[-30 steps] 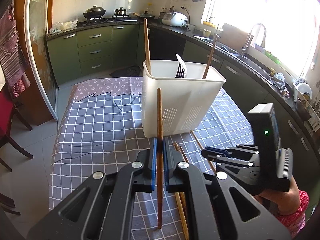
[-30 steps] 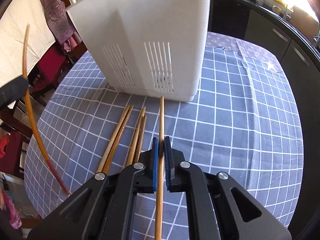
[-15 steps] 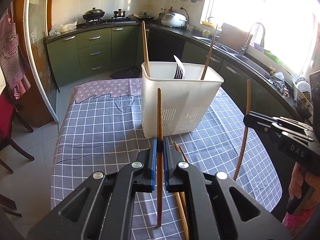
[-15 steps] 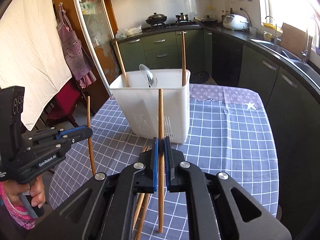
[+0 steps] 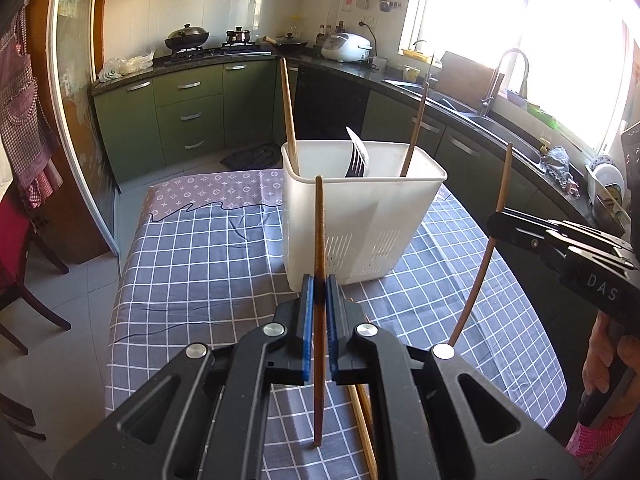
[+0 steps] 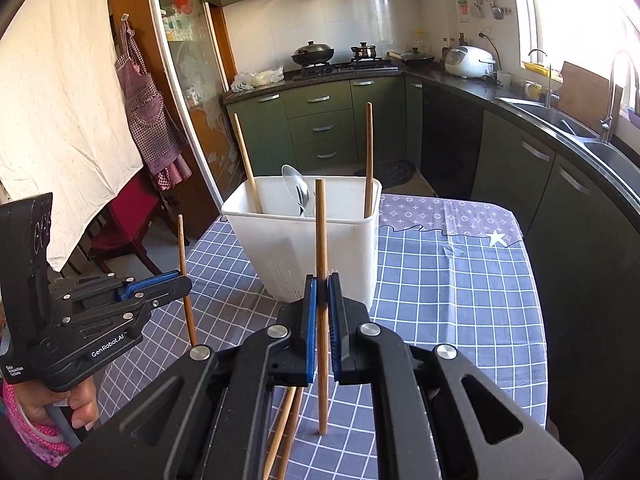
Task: Organize utensils
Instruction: 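Lift both held chopsticks and carry them toward the white holder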
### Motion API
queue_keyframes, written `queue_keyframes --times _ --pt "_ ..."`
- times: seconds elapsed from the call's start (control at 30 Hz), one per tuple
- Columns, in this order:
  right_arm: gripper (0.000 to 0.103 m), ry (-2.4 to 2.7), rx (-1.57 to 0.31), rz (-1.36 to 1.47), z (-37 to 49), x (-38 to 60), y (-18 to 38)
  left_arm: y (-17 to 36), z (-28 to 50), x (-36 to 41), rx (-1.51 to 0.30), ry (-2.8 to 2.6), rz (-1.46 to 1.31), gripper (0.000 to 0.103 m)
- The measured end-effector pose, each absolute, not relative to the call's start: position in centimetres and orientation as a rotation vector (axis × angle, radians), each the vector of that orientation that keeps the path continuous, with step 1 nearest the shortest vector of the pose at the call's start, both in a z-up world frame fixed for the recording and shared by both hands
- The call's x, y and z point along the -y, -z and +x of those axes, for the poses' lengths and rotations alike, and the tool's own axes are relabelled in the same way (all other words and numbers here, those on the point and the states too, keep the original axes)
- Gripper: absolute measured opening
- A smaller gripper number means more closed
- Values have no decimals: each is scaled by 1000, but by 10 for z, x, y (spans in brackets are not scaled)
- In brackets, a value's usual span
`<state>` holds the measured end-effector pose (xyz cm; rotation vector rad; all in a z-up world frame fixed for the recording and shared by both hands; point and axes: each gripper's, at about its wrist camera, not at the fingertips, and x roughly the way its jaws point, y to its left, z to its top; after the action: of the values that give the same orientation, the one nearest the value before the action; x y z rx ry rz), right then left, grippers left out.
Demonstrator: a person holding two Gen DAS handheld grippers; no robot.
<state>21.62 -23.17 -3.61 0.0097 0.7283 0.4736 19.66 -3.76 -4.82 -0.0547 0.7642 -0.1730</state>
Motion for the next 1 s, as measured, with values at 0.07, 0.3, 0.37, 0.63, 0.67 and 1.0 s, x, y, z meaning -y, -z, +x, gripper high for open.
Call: queue_keyframes --times 0.07,0.3,0.37,0.63,0.67,1.0 --pt "7 -476 -730 8 217 232 38 47 197 38 -761 174 -51 6" --pt "7 -479 -731 4 217 233 39 41 199 42 -752 177 -42 6" --pt "7 -480 -732 4 217 233 40 40 200 44 -751 179 -38 6" --pt "7 -488 -733 8 217 233 38 39 199 47 -752 179 -28 6" --pt "7 -488 -732 8 217 233 37 38 199 47 -750 179 -26 6" --pt "7 -491 -703 6 215 235 22 28 198 48 -734 182 -13 6"
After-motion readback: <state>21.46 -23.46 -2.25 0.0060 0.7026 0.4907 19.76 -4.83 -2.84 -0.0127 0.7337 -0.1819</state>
